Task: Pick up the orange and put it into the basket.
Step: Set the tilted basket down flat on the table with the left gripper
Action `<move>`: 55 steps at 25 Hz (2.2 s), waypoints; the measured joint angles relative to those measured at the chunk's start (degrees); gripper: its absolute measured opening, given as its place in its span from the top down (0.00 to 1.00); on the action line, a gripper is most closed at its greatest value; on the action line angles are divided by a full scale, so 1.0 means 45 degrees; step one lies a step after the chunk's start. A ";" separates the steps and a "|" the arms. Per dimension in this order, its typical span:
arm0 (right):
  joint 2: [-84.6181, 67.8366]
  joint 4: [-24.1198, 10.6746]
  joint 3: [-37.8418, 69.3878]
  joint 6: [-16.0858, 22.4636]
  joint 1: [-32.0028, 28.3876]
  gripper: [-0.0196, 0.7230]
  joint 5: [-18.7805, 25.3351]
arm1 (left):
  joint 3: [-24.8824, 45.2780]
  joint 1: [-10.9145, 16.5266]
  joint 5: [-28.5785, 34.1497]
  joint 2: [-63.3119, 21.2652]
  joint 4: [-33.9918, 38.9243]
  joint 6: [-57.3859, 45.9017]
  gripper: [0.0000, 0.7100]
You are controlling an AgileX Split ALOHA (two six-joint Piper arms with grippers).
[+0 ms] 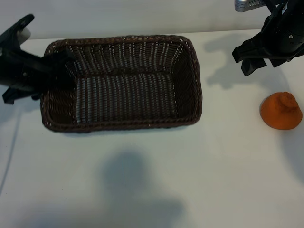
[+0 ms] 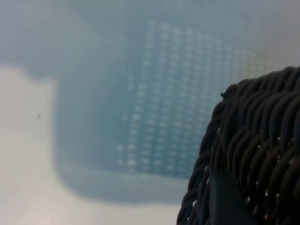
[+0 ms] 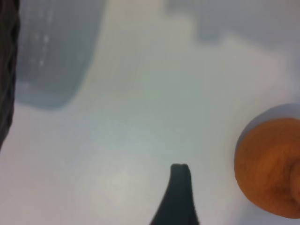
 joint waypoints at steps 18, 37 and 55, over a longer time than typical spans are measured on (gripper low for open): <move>0.0000 0.0000 0.0000 0.0000 0.0000 0.17 -0.0012 | -0.4142 -0.2022 0.0000 0.4267 -0.0017 -0.0541 0.54; 0.0000 0.0000 0.0000 0.0000 0.0000 0.17 0.0027 | -0.4156 -0.2792 -0.0795 0.5011 -0.0001 -0.1558 0.54; 0.0000 0.0000 0.0000 -0.0012 0.0000 0.17 0.0040 | -0.4170 -0.2792 -0.0476 0.5389 0.0321 -0.1715 0.55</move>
